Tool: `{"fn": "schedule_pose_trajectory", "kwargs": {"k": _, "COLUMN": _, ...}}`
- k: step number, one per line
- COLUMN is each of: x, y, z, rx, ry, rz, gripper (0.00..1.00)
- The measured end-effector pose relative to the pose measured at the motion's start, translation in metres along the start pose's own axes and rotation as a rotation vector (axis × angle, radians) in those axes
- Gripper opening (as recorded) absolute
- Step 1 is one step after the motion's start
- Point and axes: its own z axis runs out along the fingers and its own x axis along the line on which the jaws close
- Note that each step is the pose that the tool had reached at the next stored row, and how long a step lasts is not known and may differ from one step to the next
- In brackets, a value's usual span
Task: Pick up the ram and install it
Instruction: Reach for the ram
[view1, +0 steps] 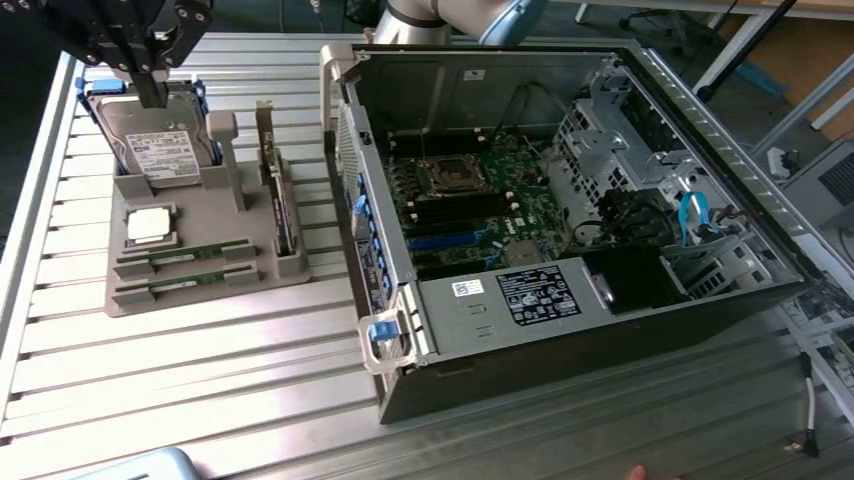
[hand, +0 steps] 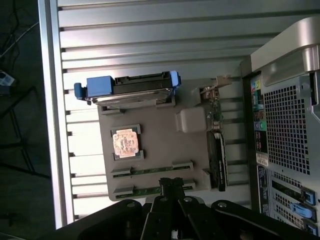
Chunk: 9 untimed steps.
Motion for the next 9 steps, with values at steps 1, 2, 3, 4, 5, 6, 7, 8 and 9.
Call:
{"fn": "schedule_pose_trajectory", "kwargs": {"k": 1, "x": 0.0003, "y": 0.0000, "z": 0.0000, "rx": -0.0001, "ry": 0.0000, "rz": 0.000, "gripper": 0.10}}
{"fn": "schedule_pose_trajectory", "kwargs": {"k": 2, "x": 0.0004, "y": 0.0000, "z": 0.0000, "rx": 0.0000, "ry": 0.0000, "rz": 0.000, "gripper": 0.10}}
{"fn": "schedule_pose_trajectory", "kwargs": {"k": 3, "x": 0.0005, "y": 0.0000, "z": 0.0000, "rx": 0.0000, "ry": 0.0000, "rz": 0.000, "gripper": 0.10}}
{"fn": "schedule_pose_trajectory", "kwargs": {"k": 4, "x": 0.0010, "y": -0.0001, "z": -0.0001, "rx": 0.0001, "ry": 0.0001, "rz": 0.000, "gripper": 0.10}}
{"fn": "schedule_pose_trajectory", "kwargs": {"k": 5, "x": 0.0015, "y": -0.0001, "z": -0.0001, "rx": 0.0000, "ry": 0.0000, "rz": 0.000, "gripper": 0.10}}
{"fn": "schedule_pose_trajectory", "kwargs": {"k": 6, "x": 0.0021, "y": -0.0001, "z": -0.0001, "rx": 0.0000, "ry": 0.0000, "rz": 0.000, "gripper": 0.10}}
{"fn": "schedule_pose_trajectory", "kwargs": {"k": 7, "x": 0.0029, "y": -0.0002, "z": -0.0001, "rx": 0.0000, "ry": 0.0000, "rz": 0.000, "gripper": 0.10}}
{"fn": "schedule_pose_trajectory", "kwargs": {"k": 8, "x": 0.0038, "y": -0.0003, "z": -0.0001, "rx": 0.0000, "ry": 0.0000, "rz": 0.000, "gripper": 0.10}}
{"fn": "schedule_pose_trajectory", "kwargs": {"k": 9, "x": 0.0047, "y": -0.0004, "z": -0.0001, "rx": 0.0000, "ry": 0.0000, "rz": 0.000, "gripper": 0.10}}
